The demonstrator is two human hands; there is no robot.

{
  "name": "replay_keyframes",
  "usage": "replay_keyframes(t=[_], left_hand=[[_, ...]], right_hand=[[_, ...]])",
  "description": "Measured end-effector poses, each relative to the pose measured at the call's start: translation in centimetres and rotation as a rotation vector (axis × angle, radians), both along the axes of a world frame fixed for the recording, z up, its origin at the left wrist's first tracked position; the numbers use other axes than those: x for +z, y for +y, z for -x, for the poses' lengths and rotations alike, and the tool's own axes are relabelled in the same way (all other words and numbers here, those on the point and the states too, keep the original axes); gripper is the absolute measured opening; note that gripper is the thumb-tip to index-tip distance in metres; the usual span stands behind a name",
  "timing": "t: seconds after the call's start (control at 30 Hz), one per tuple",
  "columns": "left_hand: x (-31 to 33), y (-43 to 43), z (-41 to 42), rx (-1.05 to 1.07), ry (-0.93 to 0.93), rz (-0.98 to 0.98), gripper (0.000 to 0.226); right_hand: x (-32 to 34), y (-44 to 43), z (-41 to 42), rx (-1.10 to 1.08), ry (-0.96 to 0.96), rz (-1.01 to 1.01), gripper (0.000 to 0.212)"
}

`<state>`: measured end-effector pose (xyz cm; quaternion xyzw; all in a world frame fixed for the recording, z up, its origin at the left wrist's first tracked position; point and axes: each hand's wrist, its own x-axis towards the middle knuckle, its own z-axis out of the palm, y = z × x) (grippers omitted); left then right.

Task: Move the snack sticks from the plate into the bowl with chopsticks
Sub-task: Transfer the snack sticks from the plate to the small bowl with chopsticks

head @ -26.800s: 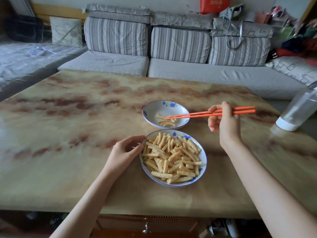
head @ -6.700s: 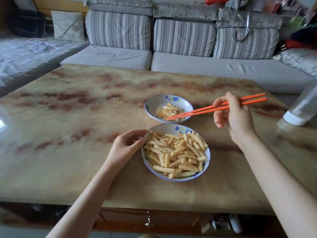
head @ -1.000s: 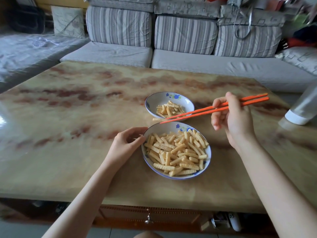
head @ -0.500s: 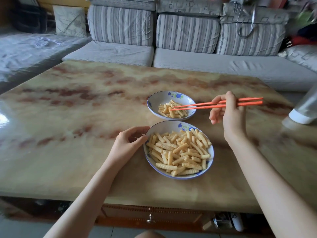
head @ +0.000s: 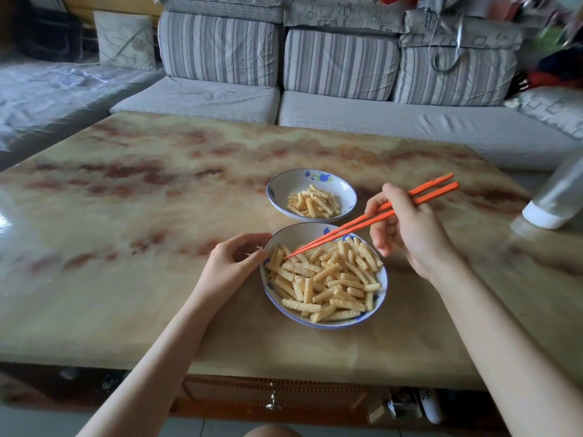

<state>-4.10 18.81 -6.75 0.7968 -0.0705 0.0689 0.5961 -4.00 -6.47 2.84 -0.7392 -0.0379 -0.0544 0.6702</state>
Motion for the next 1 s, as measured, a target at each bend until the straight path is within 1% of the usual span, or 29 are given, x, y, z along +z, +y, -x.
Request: replay_keyframes(t=[0.07,0.23,0.4,0.57,0.77,1.0], left_hand=[[0.0,0.0,0.0,0.006,0.002,0.0,0.032],[0.0,0.0,0.0,0.007,0.006,-0.008,0.032],[0.0,0.1,0.1,0.003,-0.006,-0.013,0.031],[0.0,0.0,0.0,0.006,0.006,-0.017,0.032],[0.1,0.1,0.1,0.015,0.006,-0.03,0.032],[0.1,0.0,0.1,0.015,0.012,-0.019,0.03]], right_hand=[[-0.3,0.2,-0.1,-0.018,0.005,0.0,0.047],[-0.9,0.0,-0.5,-0.127,-0.007,-0.072,0.045],[-0.8,-0.6,-0.7,-0.171,-0.057,-0.162,0.044],[-0.4,-0.6,-2.0,-0.285,-0.132,-0.212,0.043],[-0.6,0.3,-4.8,-0.382,-0.17,-0.21,0.045],[-1.6,0.7,-6.1,-0.36,-0.199,-0.161,0.046]])
